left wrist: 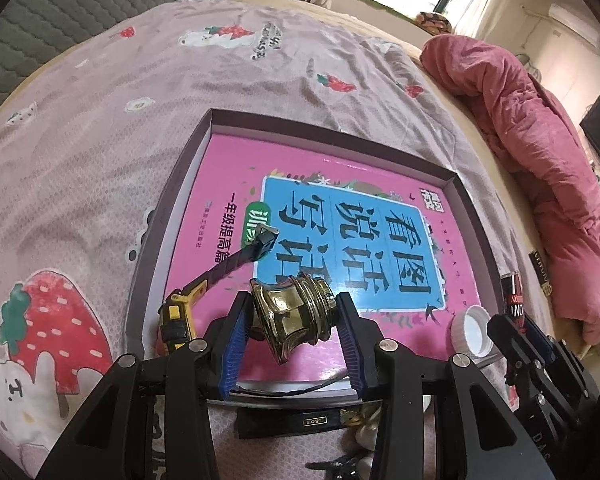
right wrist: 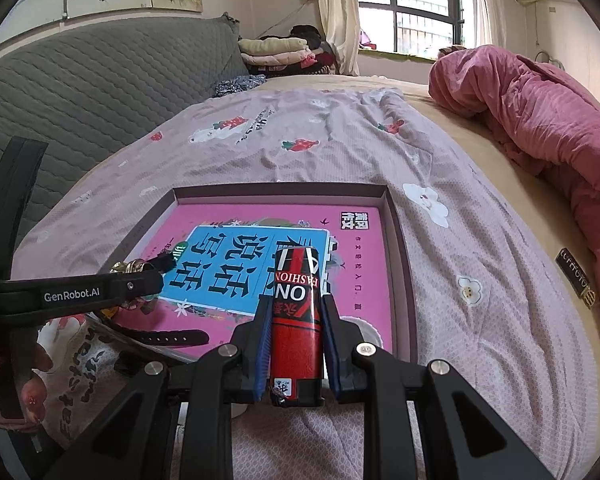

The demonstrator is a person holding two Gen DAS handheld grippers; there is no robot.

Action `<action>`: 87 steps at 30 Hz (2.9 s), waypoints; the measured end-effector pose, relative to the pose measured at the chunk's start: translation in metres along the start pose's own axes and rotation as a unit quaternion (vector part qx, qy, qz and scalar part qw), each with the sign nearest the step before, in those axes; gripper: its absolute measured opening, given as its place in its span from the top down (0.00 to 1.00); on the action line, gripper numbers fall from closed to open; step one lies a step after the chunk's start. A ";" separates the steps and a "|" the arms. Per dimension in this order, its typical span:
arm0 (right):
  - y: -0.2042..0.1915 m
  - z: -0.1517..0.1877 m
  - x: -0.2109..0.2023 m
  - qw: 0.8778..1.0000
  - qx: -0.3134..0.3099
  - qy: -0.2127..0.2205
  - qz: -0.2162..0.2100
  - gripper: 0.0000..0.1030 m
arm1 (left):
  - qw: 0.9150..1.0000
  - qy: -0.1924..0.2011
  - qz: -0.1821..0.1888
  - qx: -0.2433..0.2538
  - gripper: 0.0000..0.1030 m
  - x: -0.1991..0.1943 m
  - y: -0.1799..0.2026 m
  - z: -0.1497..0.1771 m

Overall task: Organize rigid objects
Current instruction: 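Carry the brass knob over the grey tray while right tool carries the lighter there, then lower the knob onto the book in the tray while right tool lowers the lighter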

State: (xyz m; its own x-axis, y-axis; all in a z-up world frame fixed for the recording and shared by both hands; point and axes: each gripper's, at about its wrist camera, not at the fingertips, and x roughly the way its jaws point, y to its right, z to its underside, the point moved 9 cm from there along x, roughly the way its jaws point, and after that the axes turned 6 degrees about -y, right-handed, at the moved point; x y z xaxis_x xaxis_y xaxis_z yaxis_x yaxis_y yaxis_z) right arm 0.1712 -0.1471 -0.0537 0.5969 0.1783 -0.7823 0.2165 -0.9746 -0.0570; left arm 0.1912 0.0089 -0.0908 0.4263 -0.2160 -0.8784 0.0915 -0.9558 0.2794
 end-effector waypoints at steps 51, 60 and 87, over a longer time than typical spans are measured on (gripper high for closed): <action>0.002 0.016 0.051 0.998 0.006 -0.064 0.015 0.80 | 0.999 -0.018 -0.026 0.008 0.57 0.010 -0.013 0.016; -0.001 0.019 0.041 0.998 0.013 -0.061 -0.001 0.80 | 0.999 -0.020 -0.026 0.004 0.57 0.009 -0.015 0.017; 0.004 0.021 0.012 0.999 0.013 -0.040 0.015 0.68 | 0.998 -0.027 -0.051 0.013 0.57 0.010 -0.012 0.019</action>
State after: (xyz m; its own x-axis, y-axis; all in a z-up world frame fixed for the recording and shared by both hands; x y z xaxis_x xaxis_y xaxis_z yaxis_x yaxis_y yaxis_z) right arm 0.1626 -0.1515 -0.0760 0.5391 0.1387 -0.8308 0.1791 -0.9827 -0.0479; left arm 0.1772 0.0145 -0.1098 0.3662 -0.1268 -0.9219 0.1076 -0.9783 0.1773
